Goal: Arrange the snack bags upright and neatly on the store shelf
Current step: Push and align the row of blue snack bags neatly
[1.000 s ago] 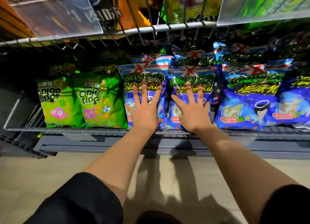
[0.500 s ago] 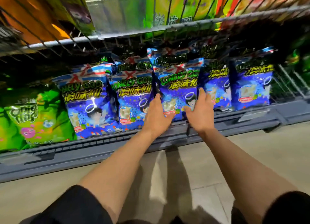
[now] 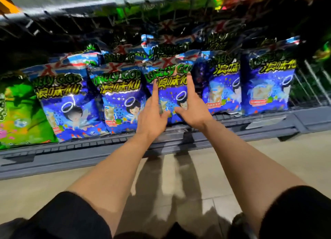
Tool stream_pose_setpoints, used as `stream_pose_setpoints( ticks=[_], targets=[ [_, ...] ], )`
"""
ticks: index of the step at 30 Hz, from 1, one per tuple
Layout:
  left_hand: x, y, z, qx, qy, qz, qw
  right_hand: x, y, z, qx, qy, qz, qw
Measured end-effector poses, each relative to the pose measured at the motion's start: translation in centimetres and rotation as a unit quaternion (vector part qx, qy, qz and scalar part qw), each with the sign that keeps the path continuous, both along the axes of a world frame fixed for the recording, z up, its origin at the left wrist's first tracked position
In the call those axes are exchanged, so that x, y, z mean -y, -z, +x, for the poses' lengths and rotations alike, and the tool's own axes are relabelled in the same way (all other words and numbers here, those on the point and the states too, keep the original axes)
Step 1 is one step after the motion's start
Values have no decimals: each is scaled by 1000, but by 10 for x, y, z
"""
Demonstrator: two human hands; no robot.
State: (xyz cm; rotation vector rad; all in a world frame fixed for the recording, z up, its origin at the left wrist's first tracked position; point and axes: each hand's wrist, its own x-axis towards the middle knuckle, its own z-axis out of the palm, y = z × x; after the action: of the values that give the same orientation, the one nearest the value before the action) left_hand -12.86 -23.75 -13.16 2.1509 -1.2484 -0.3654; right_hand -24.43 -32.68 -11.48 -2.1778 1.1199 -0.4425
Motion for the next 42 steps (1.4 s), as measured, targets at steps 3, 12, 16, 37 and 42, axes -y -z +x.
stream_pose_setpoints(
  ticks=[3, 12, 16, 37, 42],
  targets=[
    [4, 5, 1, 56, 15, 43, 997, 6, 2, 1, -3, -2, 11, 1000],
    [-5, -3, -26, 44, -22, 2, 999, 29, -20, -32, -77, -16, 6, 997],
    [4, -28, -54, 50, 24, -57, 997, 39, -53, -58, -109, -50, -30, 992],
    [167, -18, -96, -274, -79, -79, 955, 143, 2, -82, 116, 180, 51, 975],
    [168, -16, -86, -217, -108, -126, 962, 148, -3, -71, 108, 164, -37, 980]
  ],
)
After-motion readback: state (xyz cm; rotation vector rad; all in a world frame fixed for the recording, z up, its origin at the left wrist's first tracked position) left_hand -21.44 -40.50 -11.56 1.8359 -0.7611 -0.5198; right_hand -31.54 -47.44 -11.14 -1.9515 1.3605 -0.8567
